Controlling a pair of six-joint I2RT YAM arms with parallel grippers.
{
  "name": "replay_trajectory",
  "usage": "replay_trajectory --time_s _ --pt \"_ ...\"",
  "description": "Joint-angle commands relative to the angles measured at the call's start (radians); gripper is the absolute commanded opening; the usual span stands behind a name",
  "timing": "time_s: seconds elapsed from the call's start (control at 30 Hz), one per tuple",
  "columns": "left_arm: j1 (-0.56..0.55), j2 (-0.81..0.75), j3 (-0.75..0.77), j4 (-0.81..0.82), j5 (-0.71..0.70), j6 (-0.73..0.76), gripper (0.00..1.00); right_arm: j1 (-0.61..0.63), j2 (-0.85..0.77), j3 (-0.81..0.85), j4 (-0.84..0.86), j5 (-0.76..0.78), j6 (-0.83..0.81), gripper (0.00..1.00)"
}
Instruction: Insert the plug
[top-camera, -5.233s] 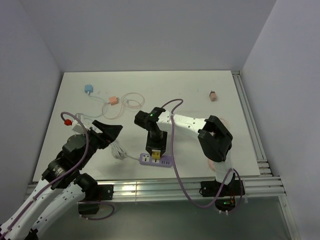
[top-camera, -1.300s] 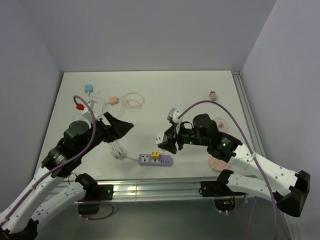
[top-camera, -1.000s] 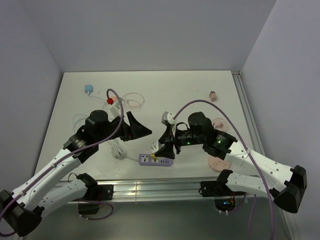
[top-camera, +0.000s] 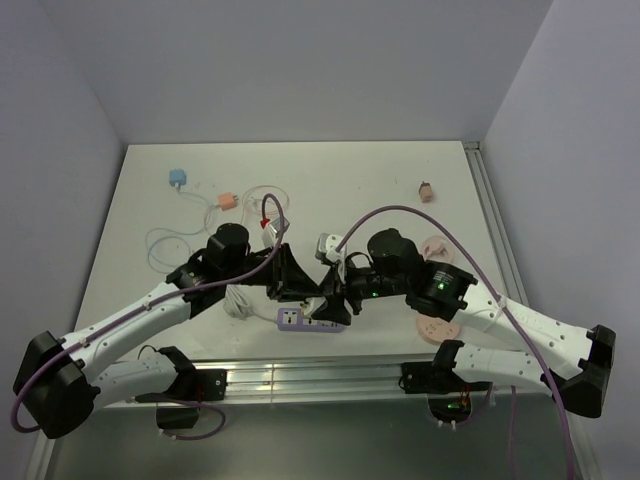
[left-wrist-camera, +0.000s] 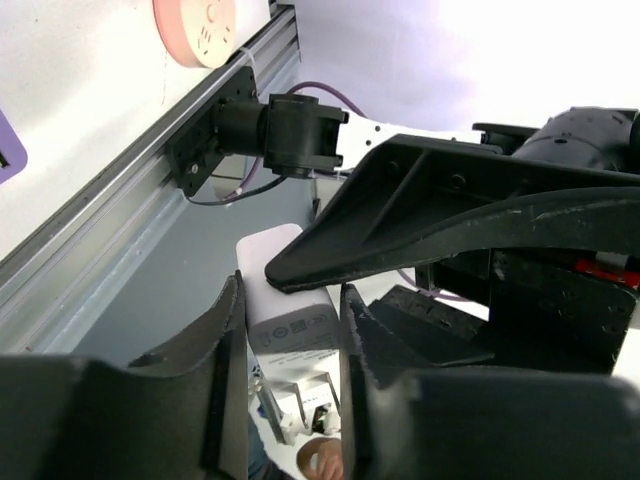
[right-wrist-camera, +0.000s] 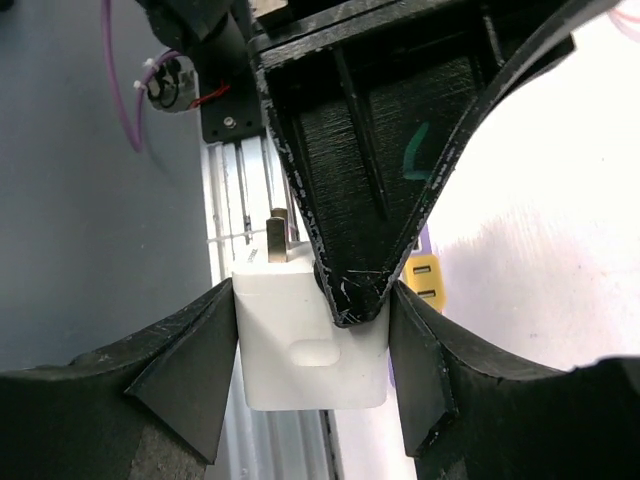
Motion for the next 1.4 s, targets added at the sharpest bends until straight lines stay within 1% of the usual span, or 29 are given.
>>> replay_trajectory --time_s 0.0,0.03,0.07,0.1,0.13,0.2,0.23,0.3,0.37,0.4,0.47,0.53,0.63,0.77,0.87,0.97,1.0,1.03,1.07,1.1,1.13,1.17,1.2,1.23,1.3,1.33,1.37 --pt "-0.025 -0.021 -0.022 0.165 0.073 -0.051 0.00 0.001 0.008 0.072 0.101 0.157 0.073 0.54" --pt "-0.027 -0.035 -0.022 0.162 0.061 -0.060 0.00 0.001 0.005 0.065 0.100 0.189 0.099 0.63" --pt "-0.025 -0.038 -0.015 0.130 0.038 -0.071 0.00 0.001 -0.013 0.057 0.100 0.247 0.112 0.68" --pt "-0.024 -0.042 -0.007 0.106 0.029 -0.074 0.00 0.001 -0.024 0.034 0.101 0.272 0.133 0.76" --pt "-0.016 -0.046 0.004 0.083 0.023 -0.077 0.00 0.001 -0.039 0.022 0.100 0.298 0.141 0.88" --pt "-0.001 -0.050 0.031 0.023 0.016 -0.091 0.00 0.001 -0.084 -0.010 0.097 0.378 0.164 0.92" --pt "0.022 -0.058 0.039 0.011 0.016 -0.097 0.00 0.001 -0.099 -0.021 0.095 0.410 0.173 0.98" --pt "0.045 -0.065 0.053 0.009 0.021 -0.111 0.00 0.001 -0.127 -0.035 0.085 0.436 0.192 0.99" --pt "0.076 -0.064 0.062 0.009 0.036 -0.121 0.00 0.001 -0.145 -0.047 0.101 0.377 0.178 0.99" --pt "0.084 -0.062 0.059 0.021 0.065 -0.147 0.00 0.001 -0.153 -0.065 0.118 0.349 0.167 0.99" --pt "0.096 -0.056 0.036 0.125 0.098 -0.208 0.00 0.001 -0.179 -0.085 0.173 0.300 0.167 0.99" --pt "0.096 -0.056 0.025 0.188 0.127 -0.232 0.00 0.001 -0.189 -0.102 0.204 0.259 0.166 1.00" --pt "0.096 -0.075 0.038 0.173 0.121 -0.200 0.00 0.001 -0.183 -0.107 0.241 0.241 0.166 1.00" --pt "0.097 -0.102 0.025 0.193 0.124 -0.212 0.00 0.000 -0.163 -0.109 0.275 0.197 0.156 0.99" --pt "0.096 -0.113 0.016 0.207 0.131 -0.216 0.00 -0.003 -0.139 -0.101 0.295 0.144 0.159 0.91" --pt "0.096 -0.119 -0.004 0.241 0.139 -0.238 0.00 -0.004 -0.113 -0.095 0.313 0.074 0.167 0.77" --pt "0.097 -0.124 -0.007 0.244 0.139 -0.238 0.00 -0.005 -0.110 -0.092 0.315 0.050 0.167 0.61" --pt "0.096 -0.125 -0.002 0.241 0.139 -0.230 0.00 -0.005 -0.101 -0.089 0.316 0.047 0.172 0.47" --pt "0.096 -0.128 0.004 0.232 0.138 -0.198 0.00 -0.005 -0.099 -0.081 0.318 0.044 0.181 0.24" --pt "0.096 -0.136 0.030 0.171 0.124 -0.168 0.00 -0.004 -0.097 -0.075 0.312 0.059 0.188 0.00" --pt "0.097 -0.139 0.053 0.115 0.101 -0.070 0.05 -0.005 -0.097 -0.075 0.307 0.057 0.201 0.00" --pt "0.097 -0.144 0.077 0.033 0.072 -0.009 0.20 -0.008 -0.102 -0.070 0.302 0.056 0.218 0.00" --pt "0.096 -0.154 0.102 -0.121 -0.013 0.051 0.58 -0.008 -0.108 -0.070 0.301 0.057 0.230 0.00" --pt "0.097 -0.161 0.151 -0.202 -0.060 0.157 0.74 -0.008 -0.123 -0.072 0.289 0.083 0.259 0.00" --pt "0.097 -0.182 0.186 -0.296 -0.153 0.243 0.92 -0.010 -0.139 -0.072 0.267 0.109 0.282 0.00" --pt "0.097 -0.190 0.212 -0.384 -0.248 0.309 0.94 -0.013 -0.151 -0.069 0.243 0.134 0.312 0.00" --pt "0.096 -0.200 0.222 -0.417 -0.305 0.335 0.95 -0.013 -0.151 -0.061 0.227 0.142 0.331 0.00"
